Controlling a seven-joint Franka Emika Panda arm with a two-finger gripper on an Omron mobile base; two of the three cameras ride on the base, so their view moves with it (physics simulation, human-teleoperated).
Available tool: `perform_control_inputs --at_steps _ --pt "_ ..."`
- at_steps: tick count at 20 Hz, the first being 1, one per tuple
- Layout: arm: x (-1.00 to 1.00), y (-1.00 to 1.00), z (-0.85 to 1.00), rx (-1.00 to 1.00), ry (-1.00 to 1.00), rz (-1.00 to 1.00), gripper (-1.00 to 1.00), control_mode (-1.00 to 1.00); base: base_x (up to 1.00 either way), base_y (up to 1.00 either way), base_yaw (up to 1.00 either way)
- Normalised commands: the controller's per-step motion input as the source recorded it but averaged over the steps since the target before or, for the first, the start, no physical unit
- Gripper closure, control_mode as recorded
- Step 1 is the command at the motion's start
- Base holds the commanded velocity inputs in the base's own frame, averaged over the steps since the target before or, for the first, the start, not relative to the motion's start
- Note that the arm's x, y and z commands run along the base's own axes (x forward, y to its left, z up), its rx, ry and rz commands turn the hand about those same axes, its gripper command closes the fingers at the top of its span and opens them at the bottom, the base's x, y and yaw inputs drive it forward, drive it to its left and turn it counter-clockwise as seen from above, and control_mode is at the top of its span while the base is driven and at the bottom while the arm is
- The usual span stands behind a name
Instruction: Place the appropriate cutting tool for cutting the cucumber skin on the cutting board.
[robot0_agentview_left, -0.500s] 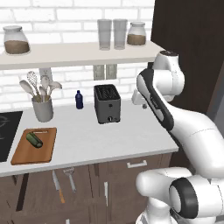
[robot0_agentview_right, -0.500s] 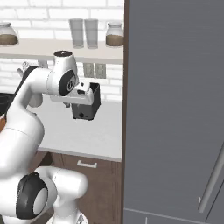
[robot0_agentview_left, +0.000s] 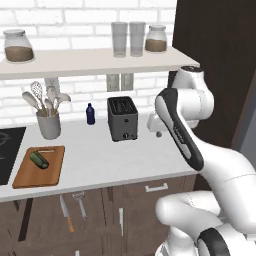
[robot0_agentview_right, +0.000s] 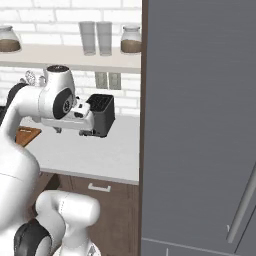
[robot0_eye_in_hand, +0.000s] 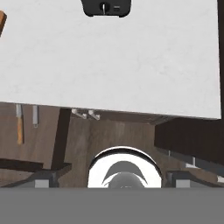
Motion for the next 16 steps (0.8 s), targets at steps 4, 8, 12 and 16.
perform_control_inputs --at_steps 4,8,12,16 --pt "-0.62 1.00 -0.44 0.00 0.00 -0.01 -1.00 -1.00 0.00 0.00 0.00" --pt "-0.09 1.00 -0.46 0.06 0.02 -0.08 -1.00 -1.00 0.00 0.00 0.00" --pt "0.01 0.96 -0.69 0.15 0.07 -0.09 -1.00 -1.00 0.00 0.00 0.00" --pt "0.00 1.00 -0.40 0.07 0.02 -0.16 -1.00 -1.00 0.00 0.00 0.00"
